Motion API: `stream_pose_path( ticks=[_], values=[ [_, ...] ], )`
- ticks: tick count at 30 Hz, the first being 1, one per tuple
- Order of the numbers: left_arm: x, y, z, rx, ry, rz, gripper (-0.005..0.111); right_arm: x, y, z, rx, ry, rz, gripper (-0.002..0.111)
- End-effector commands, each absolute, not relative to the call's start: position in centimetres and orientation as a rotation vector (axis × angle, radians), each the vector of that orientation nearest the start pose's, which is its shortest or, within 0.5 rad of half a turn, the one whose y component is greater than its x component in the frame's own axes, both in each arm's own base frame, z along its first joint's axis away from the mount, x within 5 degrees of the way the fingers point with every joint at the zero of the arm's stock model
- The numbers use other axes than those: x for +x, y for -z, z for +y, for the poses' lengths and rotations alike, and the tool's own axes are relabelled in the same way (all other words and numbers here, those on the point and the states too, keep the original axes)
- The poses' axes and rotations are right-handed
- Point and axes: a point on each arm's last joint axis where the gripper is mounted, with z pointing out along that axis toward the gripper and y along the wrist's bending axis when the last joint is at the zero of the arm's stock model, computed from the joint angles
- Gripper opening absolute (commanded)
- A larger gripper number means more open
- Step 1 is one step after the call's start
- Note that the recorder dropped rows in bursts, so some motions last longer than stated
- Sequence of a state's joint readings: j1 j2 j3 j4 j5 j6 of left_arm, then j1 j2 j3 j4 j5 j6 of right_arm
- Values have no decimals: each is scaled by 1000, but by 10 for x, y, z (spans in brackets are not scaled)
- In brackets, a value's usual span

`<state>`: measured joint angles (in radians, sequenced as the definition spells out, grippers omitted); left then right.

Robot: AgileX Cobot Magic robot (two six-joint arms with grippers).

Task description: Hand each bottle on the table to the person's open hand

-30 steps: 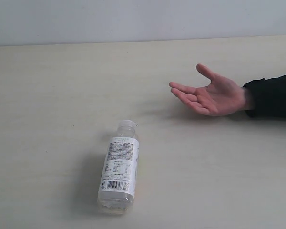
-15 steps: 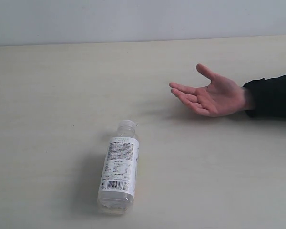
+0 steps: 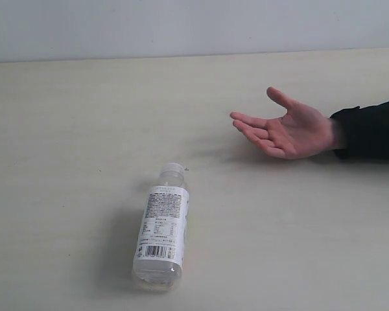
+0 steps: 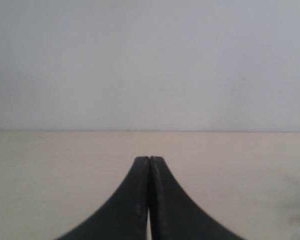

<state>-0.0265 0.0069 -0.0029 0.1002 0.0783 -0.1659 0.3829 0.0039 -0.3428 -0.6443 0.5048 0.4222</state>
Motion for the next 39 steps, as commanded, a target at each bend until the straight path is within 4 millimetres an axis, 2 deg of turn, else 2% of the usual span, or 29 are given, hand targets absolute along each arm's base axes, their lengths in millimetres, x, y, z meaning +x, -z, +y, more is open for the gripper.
stream_pose_path(
  ticks=[1,5,11,27,33,36,39],
  values=[
    [56,-218,-2,-17,81,1428,0,32,-286,-16,-194,61,1546,0],
    [55,-222,-3,-25,98,1390,0,32,-287,-16,-196,59,1542,0],
    [54,-227,-3,-271,427,1309,0,32,-290,-15,-216,74,1506,0],
    [53,-231,-4,-299,495,1262,0,31,-290,-15,-204,50,1514,0],
    [72,-233,-8,-280,517,1340,0,32,-290,-15,-204,50,1515,0],
    [90,-250,-12,-182,427,1446,0,32,-290,-15,-204,50,1515,0],
    [114,-262,-12,-173,362,1578,0,32,-290,-15,-204,50,1515,0]
  ],
)
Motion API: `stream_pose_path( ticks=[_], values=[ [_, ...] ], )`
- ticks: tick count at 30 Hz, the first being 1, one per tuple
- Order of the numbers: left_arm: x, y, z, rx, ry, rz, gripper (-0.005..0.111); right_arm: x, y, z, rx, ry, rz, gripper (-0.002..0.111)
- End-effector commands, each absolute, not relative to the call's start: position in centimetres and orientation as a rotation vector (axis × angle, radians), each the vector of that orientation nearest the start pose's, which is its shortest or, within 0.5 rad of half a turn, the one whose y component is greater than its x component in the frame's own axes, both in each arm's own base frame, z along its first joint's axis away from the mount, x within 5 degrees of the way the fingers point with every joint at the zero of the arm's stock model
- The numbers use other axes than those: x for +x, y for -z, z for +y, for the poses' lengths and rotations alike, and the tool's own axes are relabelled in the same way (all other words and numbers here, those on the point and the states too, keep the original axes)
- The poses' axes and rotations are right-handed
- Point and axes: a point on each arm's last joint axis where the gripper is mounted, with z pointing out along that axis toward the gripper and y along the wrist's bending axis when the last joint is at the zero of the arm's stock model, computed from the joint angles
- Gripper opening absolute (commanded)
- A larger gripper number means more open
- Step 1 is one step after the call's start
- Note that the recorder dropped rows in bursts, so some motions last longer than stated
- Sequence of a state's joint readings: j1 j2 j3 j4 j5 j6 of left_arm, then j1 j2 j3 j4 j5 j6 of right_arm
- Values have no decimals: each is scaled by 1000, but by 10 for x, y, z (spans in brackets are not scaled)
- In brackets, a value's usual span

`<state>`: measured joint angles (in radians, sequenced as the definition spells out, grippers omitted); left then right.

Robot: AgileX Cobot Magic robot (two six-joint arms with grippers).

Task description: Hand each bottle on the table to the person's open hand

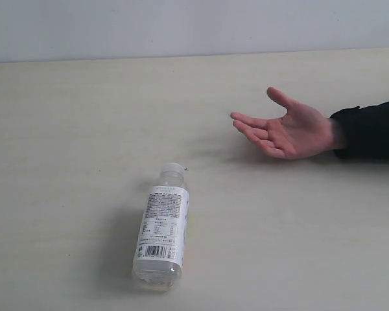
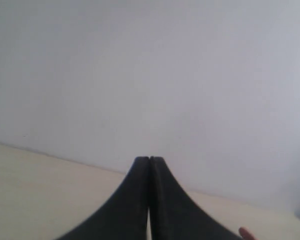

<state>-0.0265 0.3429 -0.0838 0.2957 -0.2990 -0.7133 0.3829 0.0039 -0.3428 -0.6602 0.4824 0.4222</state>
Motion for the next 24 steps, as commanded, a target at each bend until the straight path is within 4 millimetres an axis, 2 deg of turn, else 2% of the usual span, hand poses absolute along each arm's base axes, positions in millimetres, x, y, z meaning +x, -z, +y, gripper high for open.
stream_pose_path(
  ticks=[1,3,8,11,13,17,20,22,24],
  values=[
    [126,-264,-12,-177,344,1630,0,32,-290,-15,-204,50,1515,0],
    [145,-269,-11,-171,308,1705,0,32,-290,-15,-204,50,1515,0],
    [190,-282,-5,-116,38,2001,0,32,-290,-15,-204,50,1515,0],
    [216,-285,-12,74,-155,2137,0,32,-290,-15,-204,50,1515,0],
    [230,-287,-14,197,-354,2264,0,32,-290,-15,-202,49,1518,0],
    [253,-288,-19,189,-657,2560,0,32,-290,-15,-202,49,1518,0],
    [266,-285,-38,75,-523,2736,0,32,-290,-15,-202,49,1518,0],
    [274,-279,-58,114,-341,2829,1,32,-290,-15,-202,49,1518,0],
    [277,-273,-79,170,-176,2876,9,32,-290,-15,-202,49,1518,0]
  ],
)
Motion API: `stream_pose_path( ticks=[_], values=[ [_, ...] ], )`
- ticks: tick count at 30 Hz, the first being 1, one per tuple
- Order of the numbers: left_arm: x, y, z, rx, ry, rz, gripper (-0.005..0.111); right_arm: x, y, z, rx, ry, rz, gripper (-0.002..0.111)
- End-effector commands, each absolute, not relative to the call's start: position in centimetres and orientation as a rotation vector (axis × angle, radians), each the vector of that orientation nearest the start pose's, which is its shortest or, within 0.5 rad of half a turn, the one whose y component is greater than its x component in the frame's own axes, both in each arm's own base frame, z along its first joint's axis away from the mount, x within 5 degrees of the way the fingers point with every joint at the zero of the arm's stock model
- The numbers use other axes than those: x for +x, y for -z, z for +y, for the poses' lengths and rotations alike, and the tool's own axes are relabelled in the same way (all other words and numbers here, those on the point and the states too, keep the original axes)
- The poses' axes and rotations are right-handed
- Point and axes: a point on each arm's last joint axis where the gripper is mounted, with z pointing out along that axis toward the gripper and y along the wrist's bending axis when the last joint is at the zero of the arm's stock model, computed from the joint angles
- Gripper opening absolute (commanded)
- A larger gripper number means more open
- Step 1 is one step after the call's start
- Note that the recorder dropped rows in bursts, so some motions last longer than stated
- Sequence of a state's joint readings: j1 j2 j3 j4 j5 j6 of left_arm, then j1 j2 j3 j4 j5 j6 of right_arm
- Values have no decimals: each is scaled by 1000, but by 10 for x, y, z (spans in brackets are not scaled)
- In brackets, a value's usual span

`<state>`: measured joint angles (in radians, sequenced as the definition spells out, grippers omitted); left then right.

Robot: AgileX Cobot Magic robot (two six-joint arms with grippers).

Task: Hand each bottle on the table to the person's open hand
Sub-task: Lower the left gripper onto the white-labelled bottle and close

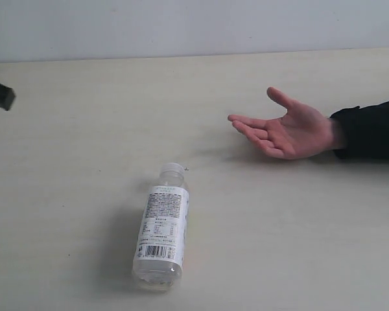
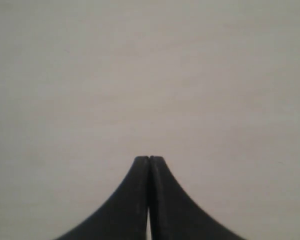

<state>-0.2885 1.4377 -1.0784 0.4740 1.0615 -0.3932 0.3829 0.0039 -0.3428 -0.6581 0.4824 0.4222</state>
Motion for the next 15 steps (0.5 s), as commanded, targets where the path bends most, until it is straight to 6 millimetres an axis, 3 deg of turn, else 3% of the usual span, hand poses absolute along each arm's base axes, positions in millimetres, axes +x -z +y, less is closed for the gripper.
stream_pose_path(
  ticks=[1,3,7,8,11,15],
  values=[
    [278,-270,-90,179,-106,2892,17,32,-290,-15,-202,49,1518,0],
    [279,-265,-110,195,2,2888,34,32,-290,-15,-202,49,1518,0],
    [273,-251,-154,307,150,2883,80,32,-290,-15,-202,49,1518,0],
    [271,-247,-162,346,154,2879,87,32,-290,-15,-202,49,1518,0],
    [258,-234,-207,504,232,2820,89,32,-290,-15,-202,49,1518,0],
    [248,-216,-232,491,240,2854,89,32,-290,-15,-202,49,1518,0]
  ],
)
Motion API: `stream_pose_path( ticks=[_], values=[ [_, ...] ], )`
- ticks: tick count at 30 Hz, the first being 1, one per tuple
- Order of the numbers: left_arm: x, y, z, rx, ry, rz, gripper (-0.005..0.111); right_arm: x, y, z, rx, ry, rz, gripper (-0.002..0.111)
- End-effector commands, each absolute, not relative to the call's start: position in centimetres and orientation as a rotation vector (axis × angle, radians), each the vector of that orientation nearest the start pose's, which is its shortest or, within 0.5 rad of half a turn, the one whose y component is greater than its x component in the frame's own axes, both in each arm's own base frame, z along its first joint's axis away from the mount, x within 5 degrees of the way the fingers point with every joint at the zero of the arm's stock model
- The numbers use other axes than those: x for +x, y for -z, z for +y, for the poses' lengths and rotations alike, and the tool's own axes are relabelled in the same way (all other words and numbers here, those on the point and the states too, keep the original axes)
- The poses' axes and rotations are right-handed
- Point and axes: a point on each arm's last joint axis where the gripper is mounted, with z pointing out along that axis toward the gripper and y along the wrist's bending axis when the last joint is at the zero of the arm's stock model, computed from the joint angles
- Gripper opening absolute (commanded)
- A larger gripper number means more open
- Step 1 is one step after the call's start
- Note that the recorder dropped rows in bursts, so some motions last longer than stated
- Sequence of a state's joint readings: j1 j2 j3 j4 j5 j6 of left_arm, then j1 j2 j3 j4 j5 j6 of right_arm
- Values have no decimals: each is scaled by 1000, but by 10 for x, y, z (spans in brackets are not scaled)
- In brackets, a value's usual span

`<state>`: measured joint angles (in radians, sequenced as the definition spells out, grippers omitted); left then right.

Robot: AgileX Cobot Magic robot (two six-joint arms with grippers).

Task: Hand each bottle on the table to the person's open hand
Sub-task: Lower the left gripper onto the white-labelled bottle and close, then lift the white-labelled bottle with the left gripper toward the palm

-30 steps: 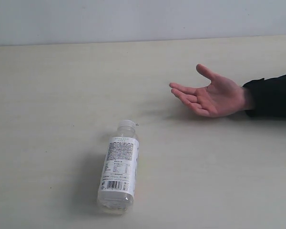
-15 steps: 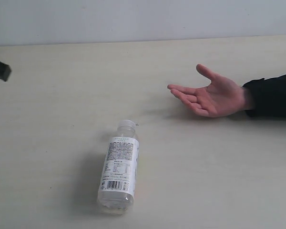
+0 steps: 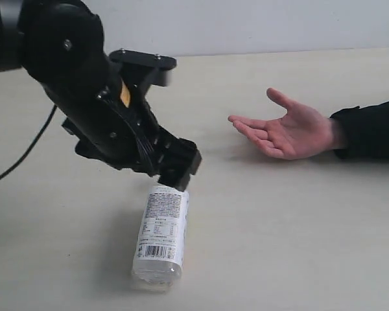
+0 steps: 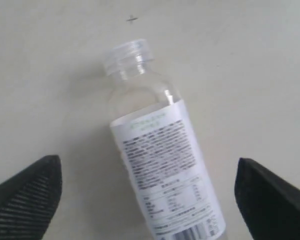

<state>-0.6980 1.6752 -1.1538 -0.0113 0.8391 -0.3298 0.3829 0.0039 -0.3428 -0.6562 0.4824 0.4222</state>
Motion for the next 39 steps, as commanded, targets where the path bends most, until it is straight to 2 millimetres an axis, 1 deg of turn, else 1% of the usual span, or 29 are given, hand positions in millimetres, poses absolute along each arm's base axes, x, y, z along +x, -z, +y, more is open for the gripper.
stream_pose_path(
  ticks=[1,4,7,9,17,22,24,27,28,30,31,33,34,35,36,39],
  values=[
    [247,-210,-235,502,231,2867,89,32,-290,-15,-202,49,1518,0],
    [245,-195,-243,535,205,2896,89,31,-290,-14,-204,48,1515,0],
    [248,-179,-245,505,165,2935,89,31,-290,-14,-204,47,1513,0],
    [251,-172,-248,481,177,2929,89,31,-290,-14,-204,47,1513,0],
    [256,-155,-252,478,175,2932,89,31,-290,-14,-204,47,1513,0],
    [256,-150,-252,480,163,2944,88,31,-290,-14,-204,47,1513,0],
    [256,-150,-252,480,163,2944,81,31,-290,-14,-204,47,1513,0],
    [256,-150,-252,480,163,2944,66,31,-290,-14,-204,47,1513,0],
    [256,-150,-252,480,163,2944,59,31,-290,-14,-204,47,1513,0],
    [256,-150,-252,480,163,2944,49,31,-290,-14,-204,47,1513,0],
    [256,-150,-252,480,163,2944,40,31,-290,-14,-204,47,1513,0],
    [256,-150,-252,480,163,2944,28,31,-290,-14,-204,47,1513,0],
    [256,-150,-252,488,163,2943,18,31,-290,-14,-204,47,1513,0],
    [256,-150,-252,499,157,2938,10,31,-290,-14,-204,47,1513,0],
    [257,-150,-252,505,152,2932,0,31,-290,-14,-204,47,1513,0],
    [259,-153,-253,503,160,2920,0,31,-290,-14,-204,47,1513,0]
  ],
)
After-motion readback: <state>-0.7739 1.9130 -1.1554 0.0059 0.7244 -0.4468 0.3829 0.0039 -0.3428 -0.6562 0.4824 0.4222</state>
